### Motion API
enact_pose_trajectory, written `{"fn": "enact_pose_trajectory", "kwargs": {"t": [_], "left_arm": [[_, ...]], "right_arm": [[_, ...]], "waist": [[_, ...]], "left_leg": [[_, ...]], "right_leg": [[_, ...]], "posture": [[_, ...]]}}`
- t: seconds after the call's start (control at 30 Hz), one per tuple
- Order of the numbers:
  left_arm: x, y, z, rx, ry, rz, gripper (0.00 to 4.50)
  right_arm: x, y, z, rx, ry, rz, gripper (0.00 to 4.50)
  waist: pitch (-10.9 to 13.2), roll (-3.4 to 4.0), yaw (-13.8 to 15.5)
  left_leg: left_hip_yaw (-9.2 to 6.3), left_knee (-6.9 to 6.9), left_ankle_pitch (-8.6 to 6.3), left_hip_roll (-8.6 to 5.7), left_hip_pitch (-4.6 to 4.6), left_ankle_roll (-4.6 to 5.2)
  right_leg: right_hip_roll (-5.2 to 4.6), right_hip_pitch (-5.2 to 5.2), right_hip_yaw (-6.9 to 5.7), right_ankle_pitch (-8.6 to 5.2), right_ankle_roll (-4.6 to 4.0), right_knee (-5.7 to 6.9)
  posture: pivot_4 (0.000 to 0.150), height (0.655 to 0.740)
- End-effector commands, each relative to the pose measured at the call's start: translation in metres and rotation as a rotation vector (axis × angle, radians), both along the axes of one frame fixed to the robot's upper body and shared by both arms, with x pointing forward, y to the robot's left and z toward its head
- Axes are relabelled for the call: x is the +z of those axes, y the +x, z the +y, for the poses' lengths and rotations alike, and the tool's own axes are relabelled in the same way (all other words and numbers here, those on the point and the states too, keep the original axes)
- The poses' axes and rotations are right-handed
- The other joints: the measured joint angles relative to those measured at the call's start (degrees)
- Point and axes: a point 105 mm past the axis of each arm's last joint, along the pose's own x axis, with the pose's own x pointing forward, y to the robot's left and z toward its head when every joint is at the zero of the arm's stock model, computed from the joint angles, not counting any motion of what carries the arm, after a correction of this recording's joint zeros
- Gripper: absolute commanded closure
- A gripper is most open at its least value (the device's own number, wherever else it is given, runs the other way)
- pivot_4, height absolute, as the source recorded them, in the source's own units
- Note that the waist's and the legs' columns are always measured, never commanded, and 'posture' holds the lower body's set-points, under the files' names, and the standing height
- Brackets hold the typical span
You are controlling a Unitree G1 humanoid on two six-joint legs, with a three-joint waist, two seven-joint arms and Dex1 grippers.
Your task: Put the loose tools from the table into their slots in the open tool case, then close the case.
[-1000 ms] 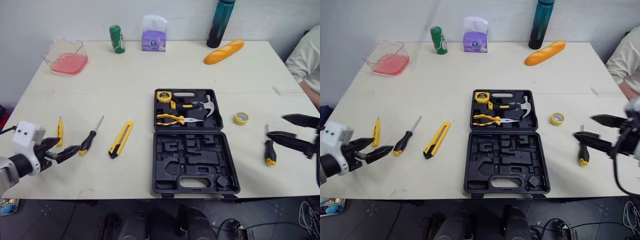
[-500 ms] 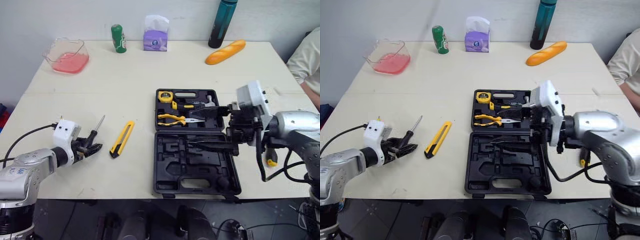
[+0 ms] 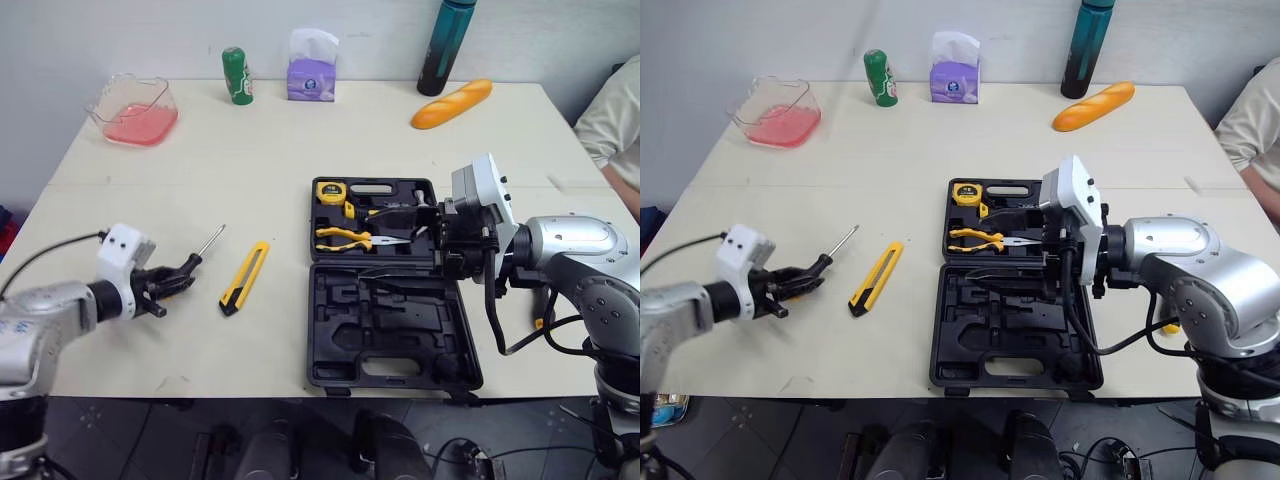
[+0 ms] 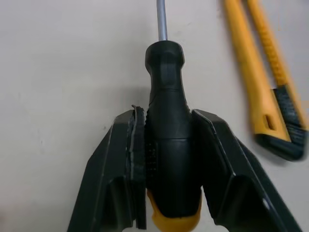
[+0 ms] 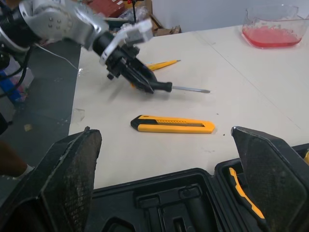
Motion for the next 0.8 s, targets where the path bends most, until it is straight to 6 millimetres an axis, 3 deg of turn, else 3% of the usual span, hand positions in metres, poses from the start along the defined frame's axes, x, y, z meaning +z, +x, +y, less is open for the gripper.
{"fn": "enact_pose_trajectory", "kwargs": {"t": [0.03,0.17,0.23,0.33,0.5,0.63,0.8], "left_arm": [[0.035,-0.005,-0.033,-0.284,0.098,-0.063,3.46],[0.049,0.006,-0.07,-0.519,0.188,-0.115,3.46],[0.055,0.012,-0.11,-0.683,0.18,-0.122,3.46],[0.056,0.018,-0.151,-0.838,0.204,-0.096,3.46],[0.043,0.025,-0.192,-0.998,0.297,-0.048,3.46],[0.034,0.034,-0.222,-1.03,0.326,-0.003,3.46],[0.027,0.041,-0.242,-1.025,0.348,0.038,3.46]], "right_arm": [[0.002,-0.005,-0.012,-0.039,-0.016,-0.022,0.0],[-0.008,-0.012,-0.032,-0.12,-0.056,0.018,0.0],[-0.015,-0.016,-0.046,-0.188,-0.078,0.04,0.0],[-0.022,-0.023,-0.059,-0.267,-0.096,0.062,0.0],[-0.032,-0.033,-0.066,-0.357,-0.092,0.081,0.0],[-0.036,-0.036,-0.068,-0.428,-0.071,0.087,0.0],[-0.046,-0.035,-0.078,-0.546,-0.107,0.105,0.0]], "waist": [[0.0,-0.01,0.2],[0.0,0.01,0.3],[0.0,-0.07,0.6],[0.0,-0.21,1.6],[0.0,-0.21,0.8],[0.0,-0.22,0.8],[0.0,-0.23,1.3]], "left_leg": [[-0.02,0.0,0.0,-0.02,-0.01,0.0],[0.04,-0.02,0.01,-0.1,0.01,0.04],[0.06,-0.02,0.02,-0.11,-0.03,0.07],[0.17,0.05,0.04,-0.03,-0.03,0.09],[0.41,-0.01,0.04,0.08,0.09,0.1],[0.37,0.03,0.07,0.1,0.08,0.11],[0.33,0.05,0.07,0.09,0.01,0.13]], "right_leg": [[0.0,0.02,-0.03,0.0,0.0,-0.01],[0.02,0.05,-0.05,0.01,0.02,-0.05],[0.1,0.05,-0.1,0.02,0.03,-0.03],[0.35,0.07,-0.17,0.07,0.1,-0.04],[0.47,0.04,-0.03,0.1,0.14,-0.06],[0.47,0.04,-0.04,0.12,0.09,-0.02],[0.45,0.02,-0.06,0.13,0.09,-0.08]], "posture": [[0.15,0.7314],[0.15,0.7314],[0.15,0.7314],[0.15,0.7314],[0.15,0.7314],[0.15,0.7314],[0.15,0.7314]]}}
